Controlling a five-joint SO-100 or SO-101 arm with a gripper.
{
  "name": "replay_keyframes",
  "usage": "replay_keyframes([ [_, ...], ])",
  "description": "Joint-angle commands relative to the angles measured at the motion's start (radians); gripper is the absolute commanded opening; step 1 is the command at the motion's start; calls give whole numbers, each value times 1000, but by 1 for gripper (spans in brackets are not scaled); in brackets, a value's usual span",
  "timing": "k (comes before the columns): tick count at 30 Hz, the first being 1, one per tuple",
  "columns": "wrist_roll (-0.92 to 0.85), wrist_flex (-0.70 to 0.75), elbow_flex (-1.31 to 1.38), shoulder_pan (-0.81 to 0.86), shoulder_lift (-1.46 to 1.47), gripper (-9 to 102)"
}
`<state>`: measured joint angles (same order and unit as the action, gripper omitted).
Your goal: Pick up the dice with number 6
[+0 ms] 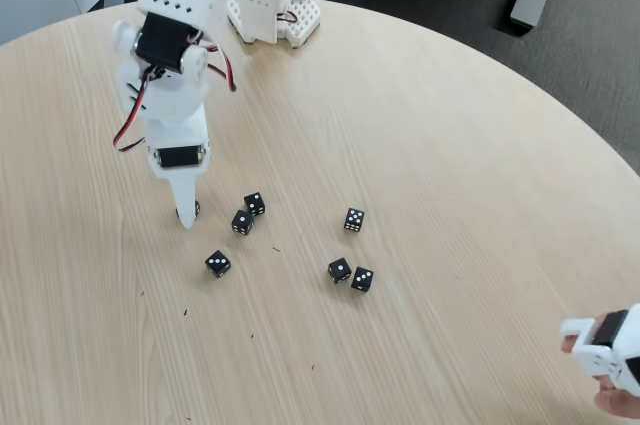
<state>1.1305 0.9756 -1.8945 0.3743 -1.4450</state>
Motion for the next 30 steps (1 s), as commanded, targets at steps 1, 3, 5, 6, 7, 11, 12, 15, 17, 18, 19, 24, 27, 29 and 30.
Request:
replay_keyframes([
  [1,14,-8,8,3,-5,24],
  [3,15,-8,8,3,-5,21],
  [5,18,-8,8,3,-5,19],
  [6,18,-8,8,3,-5,19],
  [7,18,-9,8,3,-5,18],
  [11,18,-9,8,3,-5,17],
  [12,18,-9,8,3,-5,17],
  [15,12,-9,8,3,-5,16],
  [17,9,-9,9,2,-5,16],
  [18,9,-9,15,2,-5,16],
  [19,12,-9,18,2,-5,16],
  [24,38,-11,20,2,-3,15],
  [27,69,-11,20,2,-3,14],
  [29,80,-11,20,2,-3,14],
  [30,86,-11,20,2,-3,14],
])
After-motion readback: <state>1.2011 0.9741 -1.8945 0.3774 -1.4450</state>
